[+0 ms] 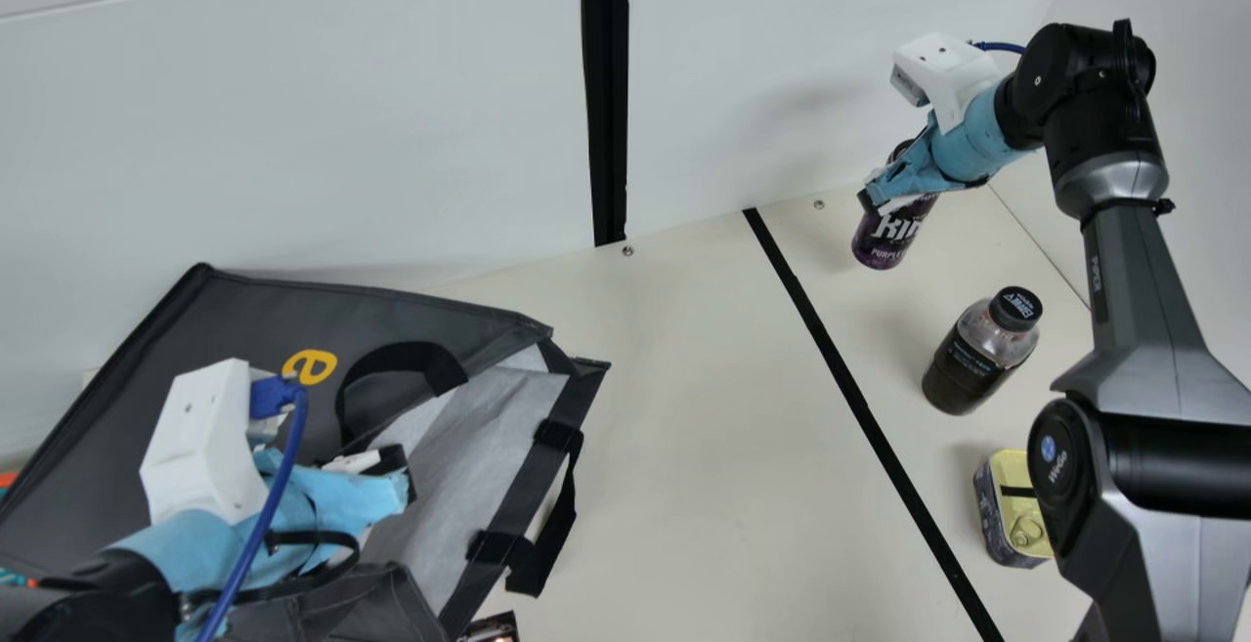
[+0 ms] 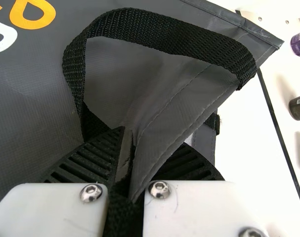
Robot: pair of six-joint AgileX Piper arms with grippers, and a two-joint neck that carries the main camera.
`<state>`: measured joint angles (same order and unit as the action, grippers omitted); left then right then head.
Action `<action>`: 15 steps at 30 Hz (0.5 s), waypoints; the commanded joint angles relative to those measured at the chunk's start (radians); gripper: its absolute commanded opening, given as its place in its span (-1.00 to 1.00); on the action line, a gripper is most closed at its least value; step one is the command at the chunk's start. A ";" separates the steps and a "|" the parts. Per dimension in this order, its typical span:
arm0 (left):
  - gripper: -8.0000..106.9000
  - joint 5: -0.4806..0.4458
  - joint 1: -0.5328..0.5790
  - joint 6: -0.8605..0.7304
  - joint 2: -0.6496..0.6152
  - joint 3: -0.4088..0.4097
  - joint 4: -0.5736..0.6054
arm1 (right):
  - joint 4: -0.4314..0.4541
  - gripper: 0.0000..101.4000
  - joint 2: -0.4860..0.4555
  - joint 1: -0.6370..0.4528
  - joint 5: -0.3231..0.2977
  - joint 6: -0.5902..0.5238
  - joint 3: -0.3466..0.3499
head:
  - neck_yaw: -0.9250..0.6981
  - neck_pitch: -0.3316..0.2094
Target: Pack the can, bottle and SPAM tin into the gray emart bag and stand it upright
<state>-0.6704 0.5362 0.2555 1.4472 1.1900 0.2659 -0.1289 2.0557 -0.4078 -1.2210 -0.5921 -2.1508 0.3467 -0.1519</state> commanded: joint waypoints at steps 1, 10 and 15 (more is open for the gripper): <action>-1.00 0.000 0.000 0.000 0.000 0.000 0.000 | 0.003 -1.00 -0.035 0.007 0.006 -0.004 0.035 | 0.002 -0.023; -1.00 0.000 0.000 0.000 0.000 0.000 0.000 | 0.000 -1.00 -0.174 0.054 0.020 -0.040 0.187 | 0.002 -0.023; -1.00 0.000 0.000 0.000 0.000 0.000 0.000 | 0.002 -1.00 -0.244 0.078 0.022 -0.067 0.261 | 0.002 -0.023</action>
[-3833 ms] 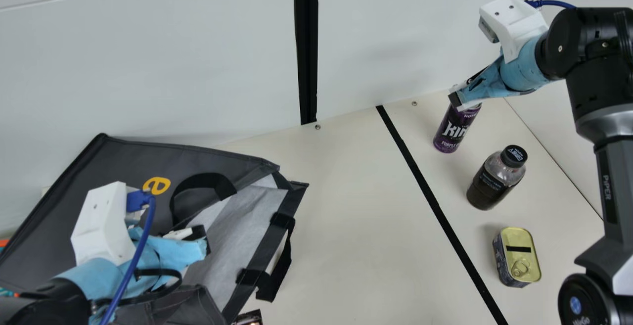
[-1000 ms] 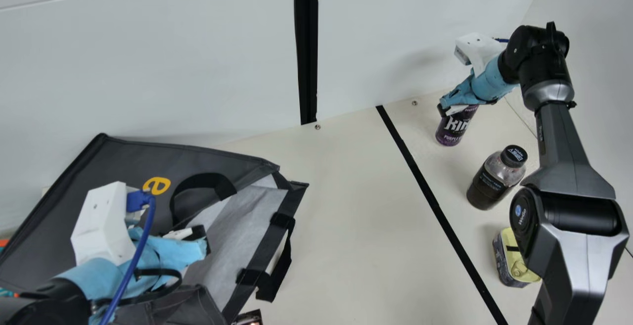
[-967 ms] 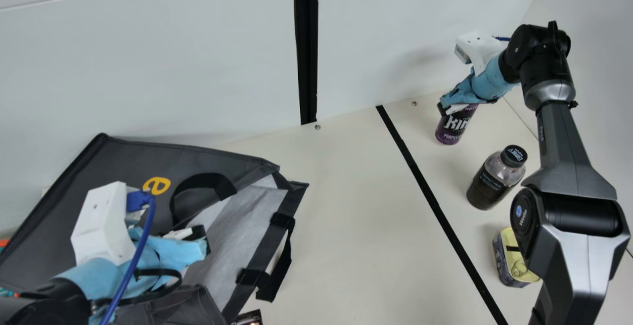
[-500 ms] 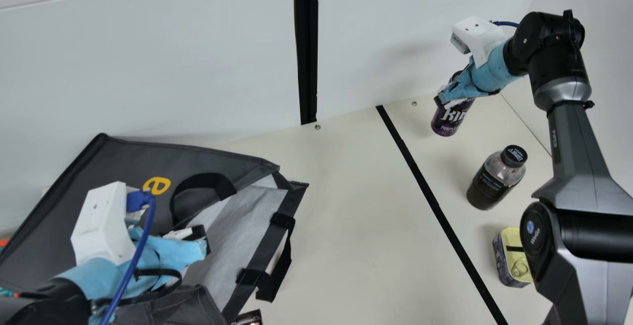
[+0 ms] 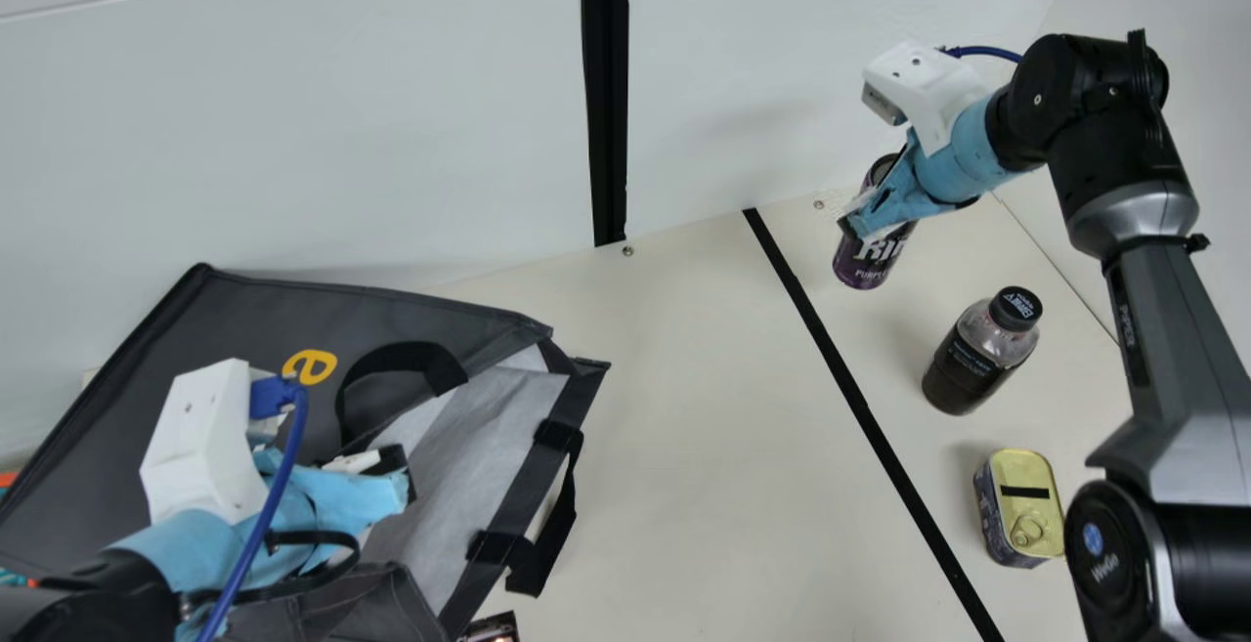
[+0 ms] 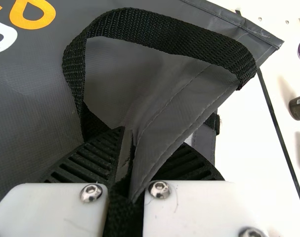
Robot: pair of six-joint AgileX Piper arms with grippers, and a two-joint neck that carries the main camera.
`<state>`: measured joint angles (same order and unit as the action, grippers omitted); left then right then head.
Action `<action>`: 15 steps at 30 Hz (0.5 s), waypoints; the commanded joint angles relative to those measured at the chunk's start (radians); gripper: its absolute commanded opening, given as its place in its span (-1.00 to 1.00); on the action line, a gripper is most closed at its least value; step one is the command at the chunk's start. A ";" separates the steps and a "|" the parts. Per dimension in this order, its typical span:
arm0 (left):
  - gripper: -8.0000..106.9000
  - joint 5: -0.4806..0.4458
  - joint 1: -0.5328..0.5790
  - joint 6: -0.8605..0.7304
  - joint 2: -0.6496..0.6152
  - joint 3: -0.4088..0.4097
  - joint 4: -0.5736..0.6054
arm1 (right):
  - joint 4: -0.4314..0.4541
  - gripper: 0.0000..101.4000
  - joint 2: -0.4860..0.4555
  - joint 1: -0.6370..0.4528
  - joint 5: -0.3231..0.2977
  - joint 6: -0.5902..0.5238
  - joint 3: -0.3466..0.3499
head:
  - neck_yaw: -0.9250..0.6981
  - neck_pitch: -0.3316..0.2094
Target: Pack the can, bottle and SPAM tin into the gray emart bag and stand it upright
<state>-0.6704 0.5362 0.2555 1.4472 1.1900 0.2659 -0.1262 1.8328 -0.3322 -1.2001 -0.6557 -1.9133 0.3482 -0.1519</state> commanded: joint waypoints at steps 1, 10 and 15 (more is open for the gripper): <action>-1.00 0.000 0.000 0.000 0.000 0.000 0.000 | 0.000 -1.00 -0.034 0.007 0.000 -0.009 0.035 | 0.001 -0.023; -1.00 0.000 0.000 0.000 0.000 0.000 0.000 | -0.001 -1.00 -0.145 0.051 -0.013 -0.059 0.134 | 0.001 -0.023; -1.00 0.000 0.000 0.000 0.000 0.000 0.000 | -0.007 -1.00 -0.204 0.079 -0.020 -0.077 0.191 | 0.001 -0.023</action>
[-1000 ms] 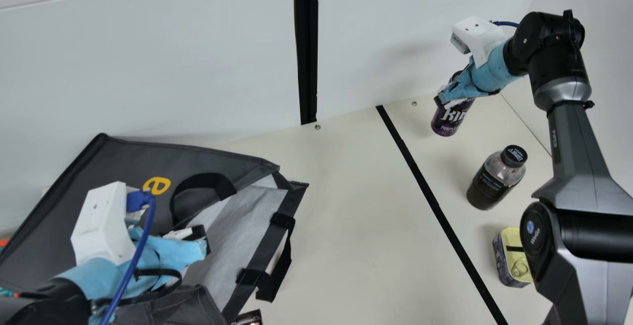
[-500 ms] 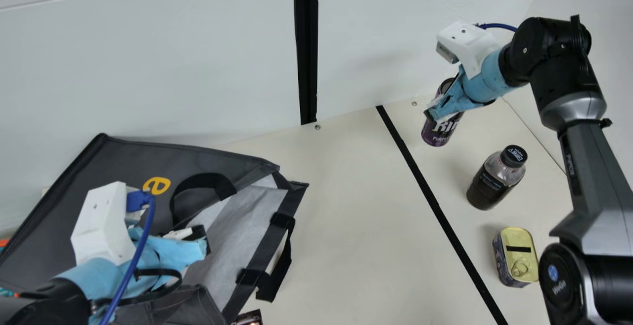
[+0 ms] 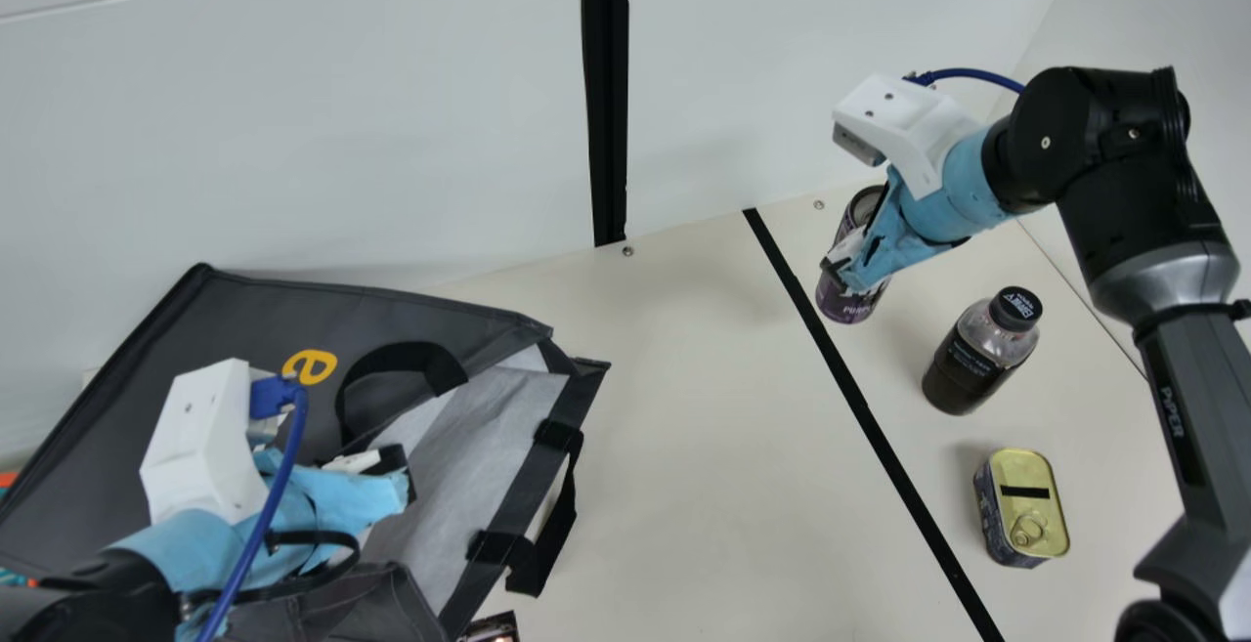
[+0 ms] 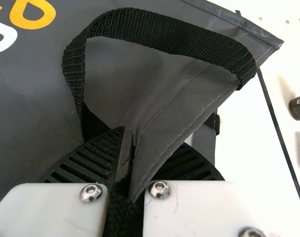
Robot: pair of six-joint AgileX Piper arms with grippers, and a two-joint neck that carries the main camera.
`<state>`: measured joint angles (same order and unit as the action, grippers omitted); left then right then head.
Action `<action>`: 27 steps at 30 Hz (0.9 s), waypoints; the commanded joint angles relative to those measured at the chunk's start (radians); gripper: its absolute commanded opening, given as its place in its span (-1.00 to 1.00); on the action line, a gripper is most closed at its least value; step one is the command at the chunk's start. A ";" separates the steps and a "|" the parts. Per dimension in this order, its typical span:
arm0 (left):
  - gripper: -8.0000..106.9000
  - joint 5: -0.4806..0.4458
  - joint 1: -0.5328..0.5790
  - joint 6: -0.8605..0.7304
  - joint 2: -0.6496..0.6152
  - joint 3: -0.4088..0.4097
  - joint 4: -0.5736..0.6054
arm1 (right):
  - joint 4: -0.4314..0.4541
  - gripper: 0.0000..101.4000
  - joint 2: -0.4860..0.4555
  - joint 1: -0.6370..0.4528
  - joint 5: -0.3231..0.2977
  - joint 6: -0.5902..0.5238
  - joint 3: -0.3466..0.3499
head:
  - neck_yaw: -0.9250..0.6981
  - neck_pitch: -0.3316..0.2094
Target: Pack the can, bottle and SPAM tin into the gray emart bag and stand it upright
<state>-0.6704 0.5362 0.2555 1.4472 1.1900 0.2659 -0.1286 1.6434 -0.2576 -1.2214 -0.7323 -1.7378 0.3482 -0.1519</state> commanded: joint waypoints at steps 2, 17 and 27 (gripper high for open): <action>-1.00 0.000 0.000 0.000 0.000 0.000 0.000 | -0.007 -1.00 -0.040 0.018 0.001 -0.004 0.041 | 0.001 -0.023; -1.00 0.000 0.000 0.000 0.000 0.000 0.000 | -0.001 -1.00 -0.219 0.154 0.001 0.028 0.224 | 0.001 -0.023; -1.00 0.000 0.000 0.001 0.000 0.000 0.000 | 0.024 -1.00 -0.312 0.268 0.001 0.095 0.314 | 0.001 -0.023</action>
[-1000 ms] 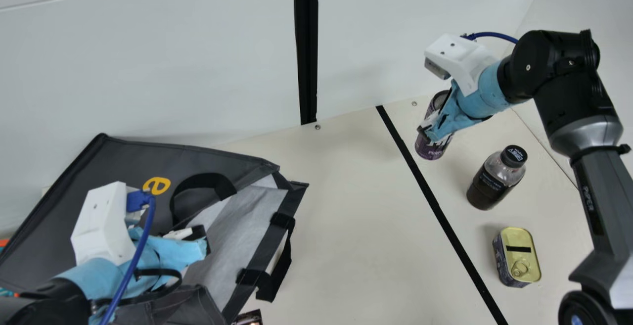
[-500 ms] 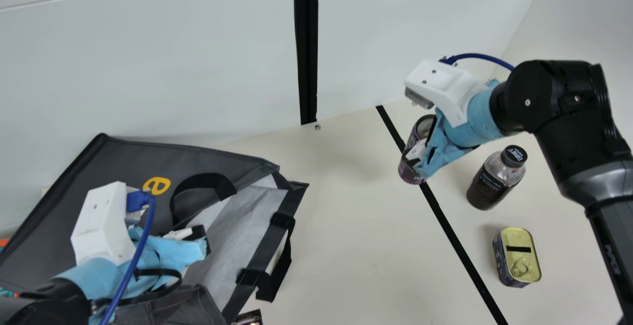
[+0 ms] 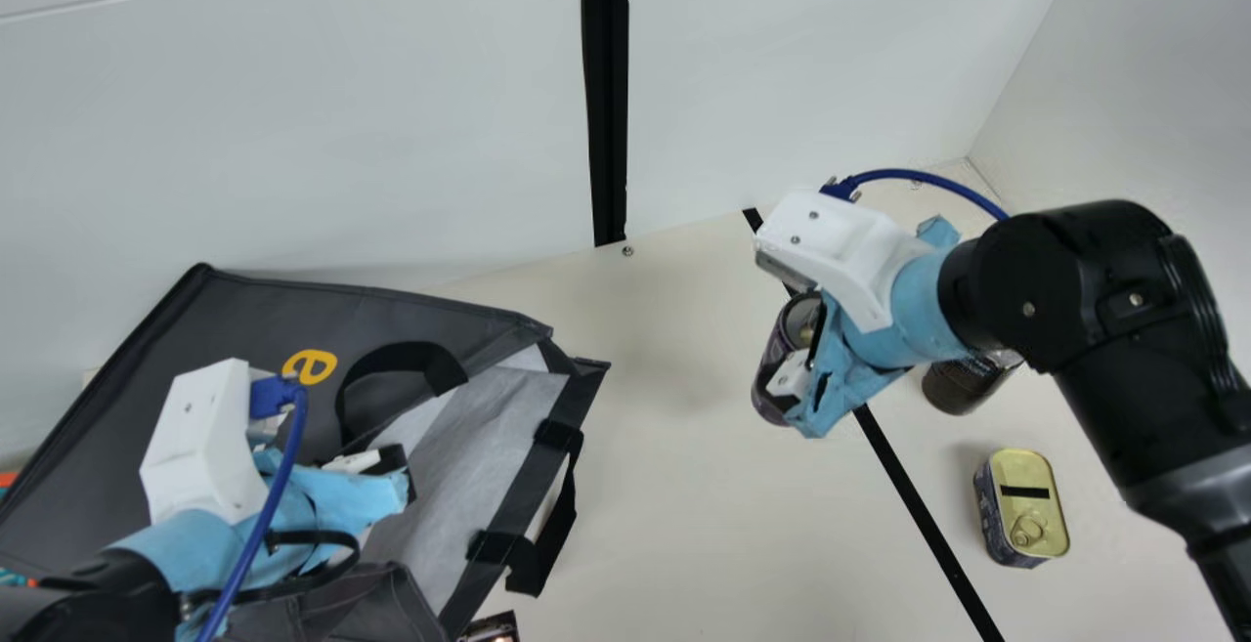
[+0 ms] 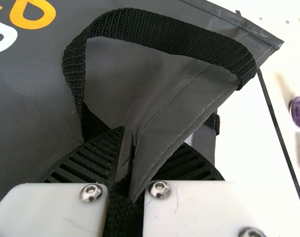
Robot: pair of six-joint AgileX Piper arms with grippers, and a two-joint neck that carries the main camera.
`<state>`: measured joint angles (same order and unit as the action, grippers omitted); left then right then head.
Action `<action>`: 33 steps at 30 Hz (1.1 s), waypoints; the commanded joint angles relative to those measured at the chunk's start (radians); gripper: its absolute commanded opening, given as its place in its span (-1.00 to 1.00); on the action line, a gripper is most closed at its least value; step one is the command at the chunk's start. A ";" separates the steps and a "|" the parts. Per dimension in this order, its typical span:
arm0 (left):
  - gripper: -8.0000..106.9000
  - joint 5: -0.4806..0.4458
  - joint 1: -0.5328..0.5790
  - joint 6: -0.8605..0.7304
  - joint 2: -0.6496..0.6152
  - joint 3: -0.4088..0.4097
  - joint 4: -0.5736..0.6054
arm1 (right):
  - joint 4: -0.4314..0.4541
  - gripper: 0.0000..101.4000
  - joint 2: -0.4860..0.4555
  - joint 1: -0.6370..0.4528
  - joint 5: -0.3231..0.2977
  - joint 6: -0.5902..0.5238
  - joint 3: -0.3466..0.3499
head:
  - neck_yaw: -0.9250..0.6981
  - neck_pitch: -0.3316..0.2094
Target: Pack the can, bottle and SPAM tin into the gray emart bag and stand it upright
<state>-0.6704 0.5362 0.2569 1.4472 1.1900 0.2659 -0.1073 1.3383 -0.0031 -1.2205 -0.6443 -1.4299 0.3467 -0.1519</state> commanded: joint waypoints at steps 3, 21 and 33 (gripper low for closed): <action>-1.00 0.000 0.000 0.000 0.000 0.000 0.000 | 0.008 -1.00 -0.029 0.048 0.000 0.032 0.026 | 0.002 -0.023; -1.00 0.000 0.000 0.000 0.000 0.000 0.000 | -0.056 -1.00 -0.051 0.187 0.000 0.037 0.032 | 0.002 -0.023; -1.00 0.000 0.000 0.000 0.000 0.000 0.000 | -0.127 -1.00 -0.033 0.228 0.000 -0.017 -0.023 | 0.002 -0.023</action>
<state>-0.6704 0.5362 0.2569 1.4472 1.1900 0.2659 -0.2263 1.3032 0.2246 -1.2208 -0.6586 -1.4470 0.3482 -0.1519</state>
